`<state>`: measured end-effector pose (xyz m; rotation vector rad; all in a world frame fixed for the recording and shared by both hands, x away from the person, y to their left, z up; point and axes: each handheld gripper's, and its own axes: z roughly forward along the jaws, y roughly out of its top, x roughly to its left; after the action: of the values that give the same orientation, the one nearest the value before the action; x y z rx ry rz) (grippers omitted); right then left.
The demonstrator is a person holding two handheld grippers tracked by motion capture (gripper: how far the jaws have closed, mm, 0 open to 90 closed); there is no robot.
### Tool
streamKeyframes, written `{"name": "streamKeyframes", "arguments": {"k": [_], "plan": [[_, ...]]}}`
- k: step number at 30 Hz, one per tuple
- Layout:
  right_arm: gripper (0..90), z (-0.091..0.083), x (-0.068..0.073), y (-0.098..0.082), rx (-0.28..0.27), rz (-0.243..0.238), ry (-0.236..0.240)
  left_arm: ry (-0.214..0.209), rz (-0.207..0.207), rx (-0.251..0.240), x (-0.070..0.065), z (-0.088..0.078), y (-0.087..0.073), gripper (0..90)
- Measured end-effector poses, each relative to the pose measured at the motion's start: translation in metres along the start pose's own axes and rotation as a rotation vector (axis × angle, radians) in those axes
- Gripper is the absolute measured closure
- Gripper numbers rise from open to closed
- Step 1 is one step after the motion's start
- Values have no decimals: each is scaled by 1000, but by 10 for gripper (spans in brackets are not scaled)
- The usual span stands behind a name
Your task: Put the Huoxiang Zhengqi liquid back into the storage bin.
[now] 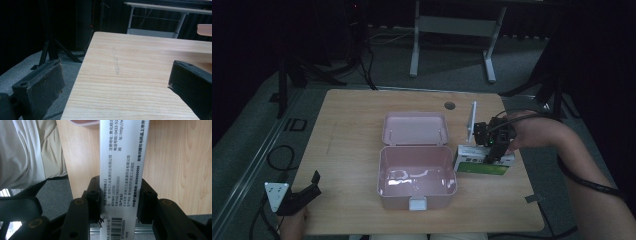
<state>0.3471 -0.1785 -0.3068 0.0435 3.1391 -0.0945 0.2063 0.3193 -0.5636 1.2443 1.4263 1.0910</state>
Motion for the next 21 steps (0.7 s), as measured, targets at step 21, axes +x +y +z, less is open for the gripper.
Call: {"name": "streamKeyframes", "arguments": {"k": [21], "plan": [[618, 4, 11, 81, -7, -102, 41, -8, 0, 0, 0, 0, 0, 4]]}}
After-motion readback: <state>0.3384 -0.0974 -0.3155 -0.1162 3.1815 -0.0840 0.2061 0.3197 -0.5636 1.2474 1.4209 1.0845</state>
